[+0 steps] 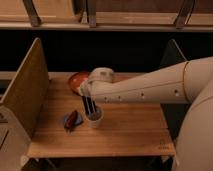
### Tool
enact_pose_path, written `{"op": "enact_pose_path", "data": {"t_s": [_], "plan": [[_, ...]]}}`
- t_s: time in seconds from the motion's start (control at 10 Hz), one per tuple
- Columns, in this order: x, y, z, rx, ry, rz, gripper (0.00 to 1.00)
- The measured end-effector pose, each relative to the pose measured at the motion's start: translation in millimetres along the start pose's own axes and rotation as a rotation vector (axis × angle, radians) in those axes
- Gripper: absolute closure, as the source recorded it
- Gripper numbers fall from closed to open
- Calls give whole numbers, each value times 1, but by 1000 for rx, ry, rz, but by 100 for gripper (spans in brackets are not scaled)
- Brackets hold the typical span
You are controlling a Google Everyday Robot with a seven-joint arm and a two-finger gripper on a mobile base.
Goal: Place the eraser in the ceramic cup
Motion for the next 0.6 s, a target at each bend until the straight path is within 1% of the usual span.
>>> {"op": "enact_pose_path", "data": {"t_s": [0.1, 0.2, 0.6], "plan": [[0, 0, 0, 0, 0, 0, 100], [0, 0, 0, 0, 0, 0, 97], [0, 0, 0, 0, 0, 0, 58]]}}
